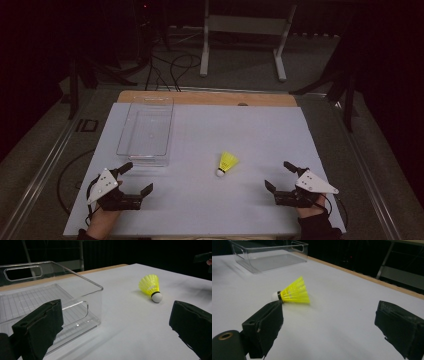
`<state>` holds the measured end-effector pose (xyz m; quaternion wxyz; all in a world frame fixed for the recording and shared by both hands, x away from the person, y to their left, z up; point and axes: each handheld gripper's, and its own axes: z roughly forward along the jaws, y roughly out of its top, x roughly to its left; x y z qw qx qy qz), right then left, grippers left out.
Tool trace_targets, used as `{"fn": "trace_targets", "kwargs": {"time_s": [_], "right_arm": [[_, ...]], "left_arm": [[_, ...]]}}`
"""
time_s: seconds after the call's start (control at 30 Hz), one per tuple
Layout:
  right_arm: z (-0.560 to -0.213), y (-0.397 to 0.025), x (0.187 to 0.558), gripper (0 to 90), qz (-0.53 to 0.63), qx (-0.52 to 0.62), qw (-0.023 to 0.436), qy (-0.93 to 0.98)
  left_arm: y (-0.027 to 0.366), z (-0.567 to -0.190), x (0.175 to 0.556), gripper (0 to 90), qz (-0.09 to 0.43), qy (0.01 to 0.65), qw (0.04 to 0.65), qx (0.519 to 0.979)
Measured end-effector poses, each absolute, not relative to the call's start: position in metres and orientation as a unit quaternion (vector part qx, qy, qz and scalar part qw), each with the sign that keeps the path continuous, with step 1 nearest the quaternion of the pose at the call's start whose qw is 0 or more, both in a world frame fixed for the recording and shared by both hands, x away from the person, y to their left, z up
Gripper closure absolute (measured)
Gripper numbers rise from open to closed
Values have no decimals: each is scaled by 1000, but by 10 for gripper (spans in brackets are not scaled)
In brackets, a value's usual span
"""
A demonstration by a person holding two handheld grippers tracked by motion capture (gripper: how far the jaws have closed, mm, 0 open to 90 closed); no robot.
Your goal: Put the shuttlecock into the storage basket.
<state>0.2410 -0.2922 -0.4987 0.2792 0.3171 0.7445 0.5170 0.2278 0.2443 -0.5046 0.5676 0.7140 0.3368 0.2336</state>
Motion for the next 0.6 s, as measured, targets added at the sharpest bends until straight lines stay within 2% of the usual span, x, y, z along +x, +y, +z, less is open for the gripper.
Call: {"fn": "trace_targets", "kwargs": {"time_s": [0.23,0.6], "right_arm": [[-495,-295,239,83,531,319,285,732],[-493,-294,237,83,542,313,283,727]], "left_arm": [[245,-504,227,0,239,338,568,711],[244,-503,231,0,213,347,572,712]]}}
